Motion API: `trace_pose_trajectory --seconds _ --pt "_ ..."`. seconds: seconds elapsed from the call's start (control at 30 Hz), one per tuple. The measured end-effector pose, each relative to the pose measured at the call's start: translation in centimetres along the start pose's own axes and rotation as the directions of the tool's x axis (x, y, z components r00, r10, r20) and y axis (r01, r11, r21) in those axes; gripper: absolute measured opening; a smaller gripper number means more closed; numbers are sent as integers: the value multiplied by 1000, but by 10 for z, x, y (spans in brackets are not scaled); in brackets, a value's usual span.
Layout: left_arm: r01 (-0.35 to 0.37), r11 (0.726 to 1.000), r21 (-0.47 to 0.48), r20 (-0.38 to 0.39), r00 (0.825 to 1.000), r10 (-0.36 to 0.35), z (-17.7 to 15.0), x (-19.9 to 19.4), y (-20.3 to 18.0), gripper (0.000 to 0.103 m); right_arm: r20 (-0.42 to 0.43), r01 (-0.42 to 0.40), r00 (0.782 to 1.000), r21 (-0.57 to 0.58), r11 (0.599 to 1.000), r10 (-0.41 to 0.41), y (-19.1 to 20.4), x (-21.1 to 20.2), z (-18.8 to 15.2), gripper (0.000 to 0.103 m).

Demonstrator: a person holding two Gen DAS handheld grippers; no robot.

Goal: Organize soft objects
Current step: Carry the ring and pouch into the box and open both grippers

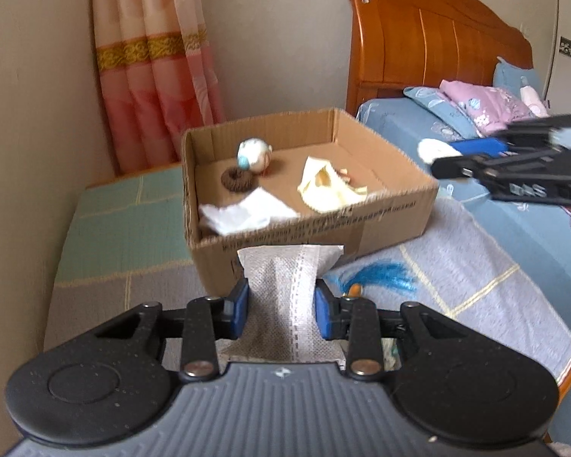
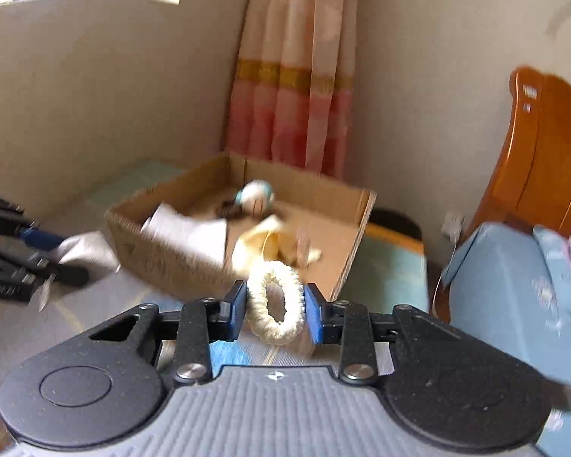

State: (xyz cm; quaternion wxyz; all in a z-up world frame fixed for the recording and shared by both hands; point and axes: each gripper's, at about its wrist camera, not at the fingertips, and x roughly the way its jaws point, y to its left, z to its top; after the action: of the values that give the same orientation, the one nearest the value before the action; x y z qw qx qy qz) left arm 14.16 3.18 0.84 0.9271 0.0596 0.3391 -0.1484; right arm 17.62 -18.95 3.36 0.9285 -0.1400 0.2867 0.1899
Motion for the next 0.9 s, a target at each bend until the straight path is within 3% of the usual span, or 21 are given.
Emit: trace_pose_trajectory --seconds 0.23,0.33,0.43,0.5,0.8,0.87,0.9 --pt "-2 1000 27 40 999 1 17 -1 -2 33 5 -2 1000 14 1000 2 -18 48 37 41" --pt "-11 999 38 46 999 9 25 3 -1 33 -27 3 1000 34 999 -3 -23 67 42 66" --pt "-14 999 52 60 998 11 35 6 -1 33 -50 -8 999 46 999 10 -23 75 41 75" --pt "-14 998 62 72 997 10 46 10 0 33 -54 2 999 51 999 1 -22 74 39 87" --pt "-27 996 79 88 996 20 99 52 -1 34 -47 -1 999 70 998 4 -22 60 32 90" --pt "-56 996 66 100 994 50 110 63 -1 38 -50 2 999 75 997 2 -24 58 31 90" --pt "-61 996 60 115 992 54 113 65 -1 61 -51 7 999 78 997 -3 -24 57 31 90"
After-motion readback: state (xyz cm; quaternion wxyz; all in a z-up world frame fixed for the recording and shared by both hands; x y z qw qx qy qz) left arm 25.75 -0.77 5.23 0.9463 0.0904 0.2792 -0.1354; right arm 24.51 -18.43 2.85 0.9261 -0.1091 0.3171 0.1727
